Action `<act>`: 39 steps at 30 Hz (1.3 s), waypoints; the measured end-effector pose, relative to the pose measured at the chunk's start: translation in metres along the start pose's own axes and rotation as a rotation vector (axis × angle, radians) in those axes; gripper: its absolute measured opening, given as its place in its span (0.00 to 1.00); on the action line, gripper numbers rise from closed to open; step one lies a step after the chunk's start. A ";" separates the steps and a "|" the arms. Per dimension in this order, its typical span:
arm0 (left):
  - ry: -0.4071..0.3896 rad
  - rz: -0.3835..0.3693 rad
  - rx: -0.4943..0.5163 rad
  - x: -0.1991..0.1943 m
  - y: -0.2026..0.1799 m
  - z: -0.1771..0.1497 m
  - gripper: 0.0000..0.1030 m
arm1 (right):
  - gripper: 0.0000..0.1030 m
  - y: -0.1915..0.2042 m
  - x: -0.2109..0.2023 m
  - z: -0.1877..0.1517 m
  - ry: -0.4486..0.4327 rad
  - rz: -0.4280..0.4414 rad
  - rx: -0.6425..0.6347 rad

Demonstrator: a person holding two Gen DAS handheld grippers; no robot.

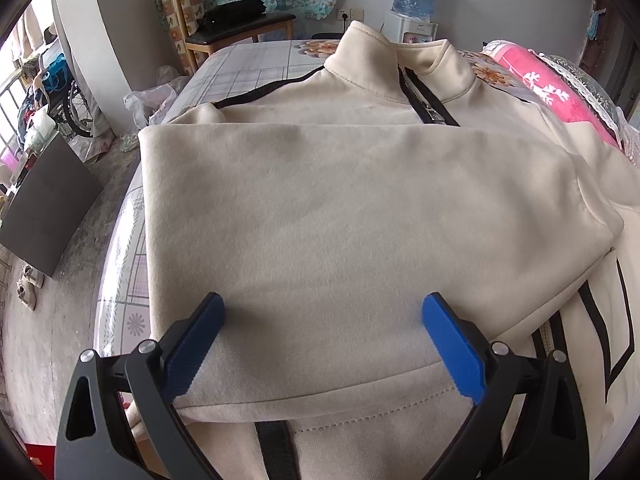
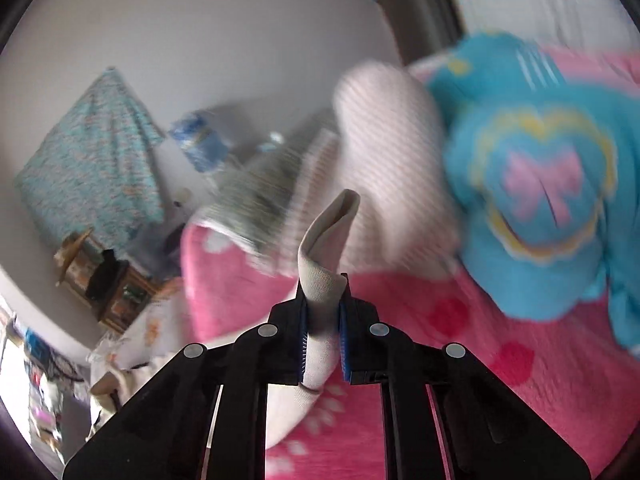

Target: Fold large clothes

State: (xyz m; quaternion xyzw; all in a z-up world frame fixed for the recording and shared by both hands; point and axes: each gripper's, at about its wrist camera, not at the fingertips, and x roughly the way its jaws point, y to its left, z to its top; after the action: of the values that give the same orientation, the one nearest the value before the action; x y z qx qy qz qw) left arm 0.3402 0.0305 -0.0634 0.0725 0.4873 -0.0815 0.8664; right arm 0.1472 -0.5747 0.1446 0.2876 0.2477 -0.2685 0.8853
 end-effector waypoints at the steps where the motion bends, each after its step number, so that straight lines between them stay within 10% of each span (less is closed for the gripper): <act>1: -0.014 0.010 0.005 -0.002 -0.001 0.000 0.93 | 0.11 0.020 -0.012 0.006 -0.023 0.027 -0.035; 12: -0.038 -0.103 -0.113 -0.026 0.031 -0.005 0.48 | 0.11 0.288 -0.088 -0.037 -0.066 0.501 -0.442; 18: -0.031 -0.172 -0.163 -0.045 0.060 -0.021 0.32 | 0.12 0.411 -0.053 -0.163 0.133 0.715 -0.611; 22: -0.014 -0.247 -0.194 -0.054 0.079 -0.039 0.31 | 0.25 0.458 0.003 -0.276 0.419 0.738 -0.715; 24: 0.001 -0.293 -0.200 -0.056 0.085 -0.047 0.32 | 0.50 0.468 0.029 -0.330 0.601 0.710 -0.775; 28: -0.007 -0.362 -0.206 -0.062 0.096 -0.054 0.32 | 0.53 0.452 0.056 -0.377 0.768 0.649 -0.824; 35: -0.036 -0.360 -0.242 -0.057 0.099 -0.026 0.32 | 0.61 0.353 0.054 -0.282 0.585 0.531 -0.679; 39: -0.007 -0.235 -0.244 -0.032 0.089 -0.002 0.32 | 0.61 0.290 0.079 -0.218 0.443 0.347 -0.596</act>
State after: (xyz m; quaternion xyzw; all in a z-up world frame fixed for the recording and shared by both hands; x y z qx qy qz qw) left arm 0.3410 0.1202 -0.0330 -0.0910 0.4955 -0.1225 0.8551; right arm 0.3222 -0.2607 0.0519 0.1069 0.4471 0.0368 0.8873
